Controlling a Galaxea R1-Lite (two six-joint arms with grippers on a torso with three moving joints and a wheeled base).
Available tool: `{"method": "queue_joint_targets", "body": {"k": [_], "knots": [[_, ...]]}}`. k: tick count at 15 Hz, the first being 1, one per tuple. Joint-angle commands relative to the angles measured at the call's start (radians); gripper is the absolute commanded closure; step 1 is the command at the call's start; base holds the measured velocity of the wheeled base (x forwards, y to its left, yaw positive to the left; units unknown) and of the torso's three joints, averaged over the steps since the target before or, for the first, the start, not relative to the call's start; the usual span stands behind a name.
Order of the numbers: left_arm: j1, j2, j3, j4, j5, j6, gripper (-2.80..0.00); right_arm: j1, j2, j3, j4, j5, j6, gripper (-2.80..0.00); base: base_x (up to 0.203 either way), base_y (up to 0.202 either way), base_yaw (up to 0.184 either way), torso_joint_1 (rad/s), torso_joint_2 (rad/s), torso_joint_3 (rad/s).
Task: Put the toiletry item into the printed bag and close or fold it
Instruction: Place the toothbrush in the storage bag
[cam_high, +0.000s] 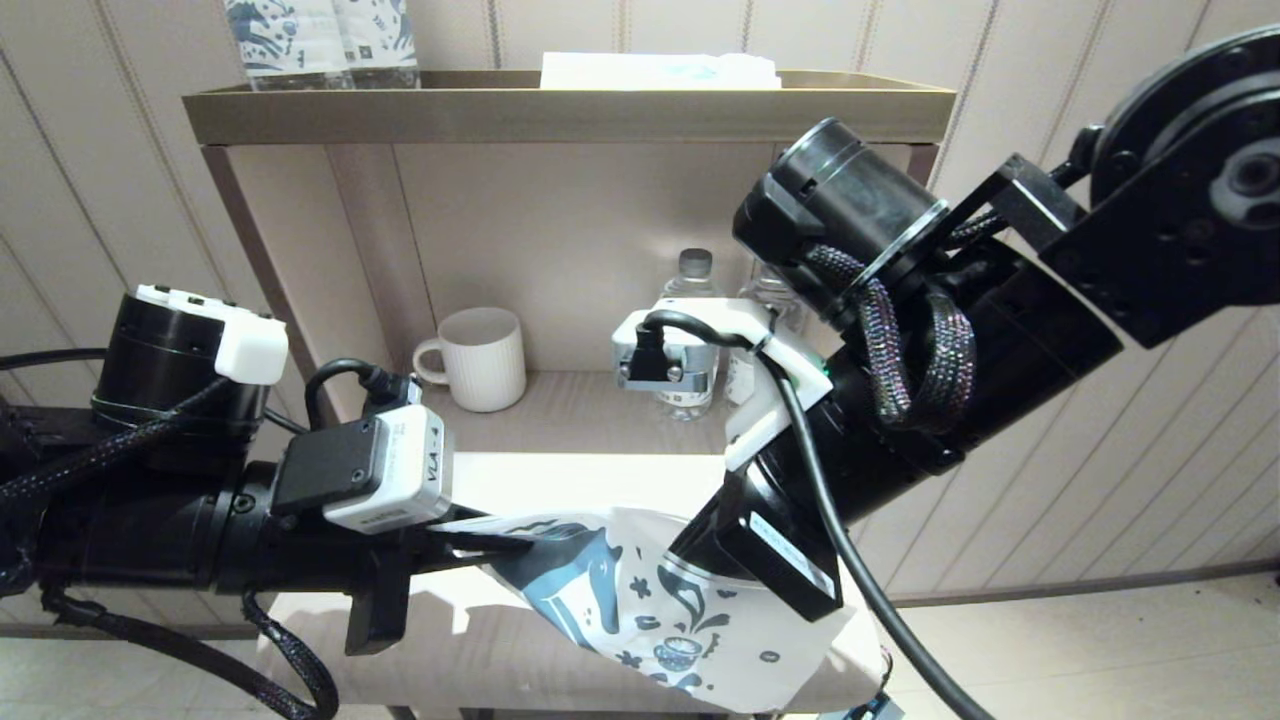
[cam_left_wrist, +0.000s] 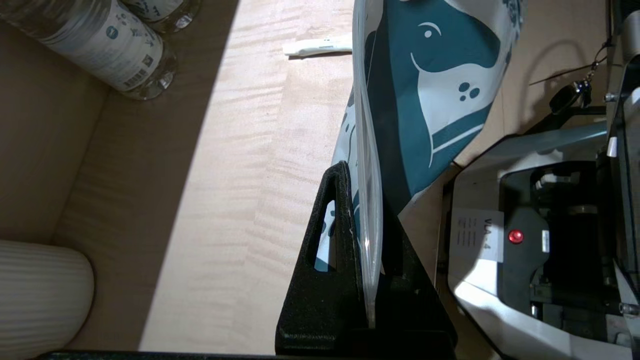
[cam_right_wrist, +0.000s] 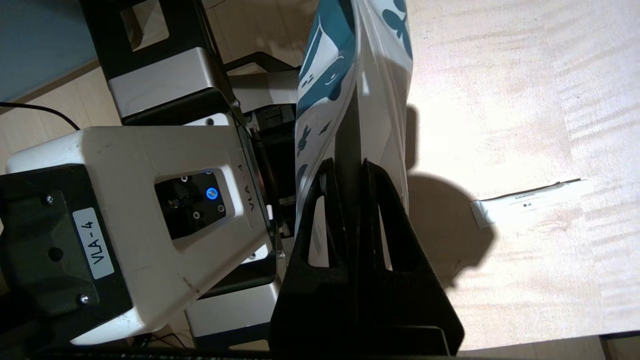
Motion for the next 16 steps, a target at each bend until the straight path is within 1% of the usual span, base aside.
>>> {"method": "queue_joint_targets", "body": {"k": [1,2,7,12,13,14,16], "knots": [[0.000,0.000,0.008,-0.004,-0.009,0.004,0.00,0.009,-0.011,0.021,0.003,-0.020,-0.009,0.00,0.000,0.000,0.000,0.000,0.00,0.000],[0.001,0.001,0.008,-0.004,-0.010,0.003,0.00,0.029,-0.015,0.027,-0.002,-0.045,-0.019,0.00,0.000,0.000,0.000,0.000,0.00,0.000],[0.001,0.001,0.007,-0.004,-0.010,-0.011,0.00,0.033,-0.016,0.020,-0.005,-0.048,-0.017,0.00,0.000,0.000,0.000,0.000,0.00,0.000],[0.001,0.002,0.007,-0.004,-0.009,-0.011,0.00,0.034,-0.019,0.021,-0.006,-0.056,-0.017,0.00,0.000,0.000,0.000,0.000,0.00,0.000],[0.001,0.001,0.007,-0.004,-0.010,-0.011,0.00,0.034,-0.019,0.021,-0.005,-0.056,-0.018,-0.25,0.000,0.000,0.000,0.000,0.00,0.000],[0.001,0.001,0.007,-0.004,-0.010,-0.011,0.00,0.034,-0.019,0.021,-0.005,-0.056,-0.018,-2.80,0.000,0.000,0.000,0.000,0.00,0.000],[0.001,0.000,0.007,-0.004,-0.010,-0.011,0.00,0.036,-0.022,0.020,-0.005,-0.056,-0.017,-2.80,0.000,0.000,0.000,0.000,0.00,0.000]]}}
